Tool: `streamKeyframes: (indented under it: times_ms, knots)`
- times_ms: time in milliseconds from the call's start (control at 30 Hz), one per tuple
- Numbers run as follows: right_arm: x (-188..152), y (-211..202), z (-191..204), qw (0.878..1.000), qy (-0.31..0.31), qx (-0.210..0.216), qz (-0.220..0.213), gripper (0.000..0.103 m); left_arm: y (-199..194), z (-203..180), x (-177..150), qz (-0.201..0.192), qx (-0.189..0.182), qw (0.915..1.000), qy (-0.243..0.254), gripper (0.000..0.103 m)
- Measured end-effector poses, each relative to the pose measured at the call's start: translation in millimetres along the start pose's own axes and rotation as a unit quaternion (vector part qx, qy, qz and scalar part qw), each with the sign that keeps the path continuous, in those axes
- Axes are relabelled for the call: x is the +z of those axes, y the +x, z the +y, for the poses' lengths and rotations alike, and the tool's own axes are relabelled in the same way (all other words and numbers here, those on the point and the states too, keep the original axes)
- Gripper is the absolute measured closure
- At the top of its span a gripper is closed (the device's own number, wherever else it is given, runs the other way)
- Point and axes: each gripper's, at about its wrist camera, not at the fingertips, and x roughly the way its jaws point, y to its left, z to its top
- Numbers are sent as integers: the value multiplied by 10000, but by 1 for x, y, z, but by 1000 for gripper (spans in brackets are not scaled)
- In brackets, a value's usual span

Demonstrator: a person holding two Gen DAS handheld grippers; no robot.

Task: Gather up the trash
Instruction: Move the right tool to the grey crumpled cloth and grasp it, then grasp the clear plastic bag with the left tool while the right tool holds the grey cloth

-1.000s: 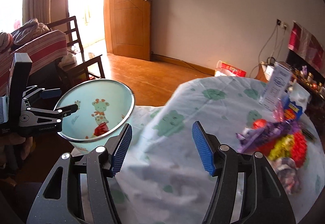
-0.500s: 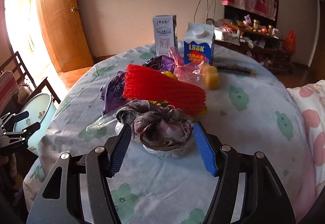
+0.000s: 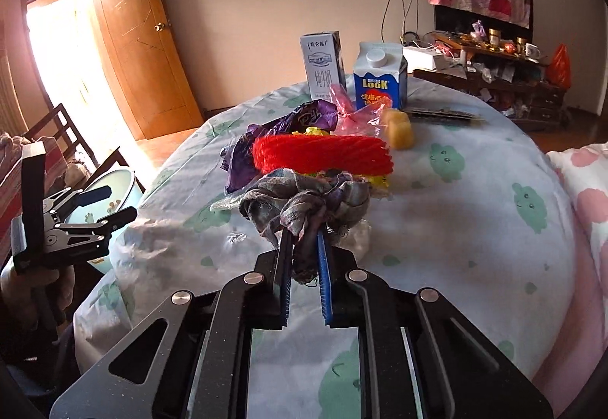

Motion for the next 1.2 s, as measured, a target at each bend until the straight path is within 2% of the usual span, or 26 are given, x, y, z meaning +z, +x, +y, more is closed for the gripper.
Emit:
streamKeyframes:
  times_ms: [67, 133, 167, 300, 667, 933, 1000, 1033, 1067, 1100, 1133, 1200]
  knots:
    - [0, -7, -6, 9999, 13, -111, -24, 90, 2, -7, 2, 9, -46, 10000, 38, 26]
    - [-5, -7, -13, 9991, -32, -424, 57, 90, 2, -15, 4, 4, -105, 9999, 91, 26]
    - [-8, -6, -19, 9979, 23, -649, 76, 90, 2, -19, 5, 5, -125, 9998, 120, 26]
    - [-13, -3, -49, 9944, 423, -972, 53, 90, 1, -37, 12, -47, -253, 9994, 222, 26]
    - [-26, -16, -86, 9901, 628, -1252, -136, 90, 12, -116, 37, -164, -815, 9941, 697, 26]
    - [-31, -14, -99, 9887, 770, -1264, -221, 90, 26, -147, 46, -27, -1051, 9909, 836, 28]
    - [-32, -14, -98, 9893, 768, -1222, -237, 90, 29, -151, 49, -5, -1117, 9898, 889, 37]
    - [-32, -13, -97, 9895, 766, -1201, -239, 90, 30, -154, 50, 23, -1226, 9880, 935, 54]
    - [-32, -12, -96, 9899, 753, -1180, -245, 90, 32, -157, 50, 92, -1352, 9856, 1013, 76]
    - [-32, -11, -94, 9902, 737, -1164, -249, 90, 35, -160, 50, 160, -1440, 9837, 1062, 87]
    - [-33, -10, -93, 9903, 733, -1150, -252, 90, 38, -162, 50, 219, -1493, 9826, 1082, 102]
    - [-33, -9, -90, 9909, 707, -1113, -258, 90, 39, -163, 49, 243, -1538, 9819, 1074, 103]
